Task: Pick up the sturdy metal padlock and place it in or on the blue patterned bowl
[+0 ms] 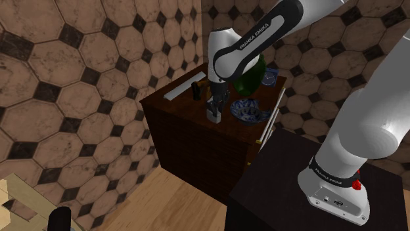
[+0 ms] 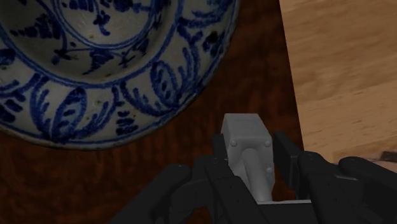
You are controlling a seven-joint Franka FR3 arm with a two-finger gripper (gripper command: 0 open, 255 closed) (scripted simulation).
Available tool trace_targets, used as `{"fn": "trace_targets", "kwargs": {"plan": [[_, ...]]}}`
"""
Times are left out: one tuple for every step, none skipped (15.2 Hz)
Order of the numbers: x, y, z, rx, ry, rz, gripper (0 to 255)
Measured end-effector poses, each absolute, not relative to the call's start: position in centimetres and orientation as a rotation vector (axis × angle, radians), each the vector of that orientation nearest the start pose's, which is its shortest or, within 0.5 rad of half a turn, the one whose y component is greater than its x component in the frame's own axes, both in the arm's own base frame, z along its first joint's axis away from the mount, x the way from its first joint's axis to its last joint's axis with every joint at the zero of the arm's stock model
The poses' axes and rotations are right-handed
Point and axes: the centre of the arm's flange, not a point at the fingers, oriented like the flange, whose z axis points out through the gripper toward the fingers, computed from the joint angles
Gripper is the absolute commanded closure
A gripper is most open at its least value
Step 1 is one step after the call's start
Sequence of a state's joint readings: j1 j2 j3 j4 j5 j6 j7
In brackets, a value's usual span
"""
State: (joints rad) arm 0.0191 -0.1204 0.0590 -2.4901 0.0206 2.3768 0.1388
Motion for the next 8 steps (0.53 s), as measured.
{"fn": "trace_targets", "kwargs": {"plan": [[45.8,3.5,33.8,-3.131,0.119,-0.01,255],[45.8,3.5,34.3,-3.131,0.119,-0.01,255],[45.9,3.5,34.8,-3.131,0.119,-0.01,255],[46.0,3.5,35.2,-3.131,0.119,-0.01,255],[45.8,3.5,35.8,-3.131,0.119,-0.01,255],[45.8,3.6,36.3,-3.131,0.119,-0.01,255],[45.9,3.6,36.9,-3.131,0.119,-0.01,255],[45.9,3.6,37.4,-3.131,0.119,-0.01,255]]}}
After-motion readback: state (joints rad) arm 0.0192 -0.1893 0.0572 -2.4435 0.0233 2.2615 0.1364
